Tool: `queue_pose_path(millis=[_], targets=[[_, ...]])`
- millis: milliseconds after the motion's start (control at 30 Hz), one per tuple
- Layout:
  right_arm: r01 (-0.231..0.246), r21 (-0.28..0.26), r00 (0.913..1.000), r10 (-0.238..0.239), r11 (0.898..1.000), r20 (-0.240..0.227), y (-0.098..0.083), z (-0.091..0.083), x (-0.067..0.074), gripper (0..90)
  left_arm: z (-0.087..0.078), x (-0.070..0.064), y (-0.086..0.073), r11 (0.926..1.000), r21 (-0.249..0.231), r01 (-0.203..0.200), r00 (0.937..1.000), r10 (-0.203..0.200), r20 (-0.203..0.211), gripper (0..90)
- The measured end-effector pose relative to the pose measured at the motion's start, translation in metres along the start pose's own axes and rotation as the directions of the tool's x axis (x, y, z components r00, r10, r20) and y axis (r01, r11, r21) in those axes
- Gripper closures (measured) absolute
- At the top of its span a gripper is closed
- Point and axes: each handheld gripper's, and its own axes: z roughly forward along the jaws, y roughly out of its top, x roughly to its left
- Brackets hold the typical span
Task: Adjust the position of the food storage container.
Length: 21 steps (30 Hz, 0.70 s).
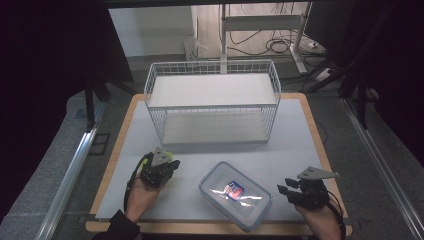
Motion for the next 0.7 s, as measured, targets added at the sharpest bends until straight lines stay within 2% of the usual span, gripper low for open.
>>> queue_pose_path(millis=[67,300,400,500,633,700], targets=[[0.000,0.002,1.0000,0.000,1.000,0.000,-0.0002,0.0002,-0.0002,58.8,-0.0009,-0.0002,0.0006,1.0000,0.006,-0.005,0.9999,0.005,-0.015,90.0],[0.003,0.002,1.0000,-0.003,1.000,0.001,-0.0005,0.0000,-0.0007,58.8,-0.0040,0.0044,-0.0010,0.9999,0.015,0.003,0.9997,-0.002,-0.026,90.0],[0.002,0.005,1.0000,-0.002,1.000,0.000,-0.0005,0.0005,-0.0007,58.7,-0.0041,0.0057,-0.0015,0.9997,0.016,0.018,0.9998,-0.018,0.001,90.0],[-0.001,0.009,1.0000,0.001,1.000,0.000,-0.0006,0.0010,-0.0004,58.8,-0.0002,0.0021,-0.0010,0.9993,0.036,-0.003,1.0000,0.003,0.008,90.0],[-0.001,0.009,1.0000,0.001,1.000,0.000,-0.0006,0.0008,-0.0003,58.7,0.0052,0.0003,-0.0028,0.9975,0.069,-0.015,0.9997,0.017,-0.019,90.0],[0.001,0.007,1.0000,-0.001,1.000,0.000,-0.0008,0.0007,-0.0009,58.7,0.0016,0.0043,-0.0029,0.9981,0.061,0.005,0.9996,-0.003,-0.029,90.0]])
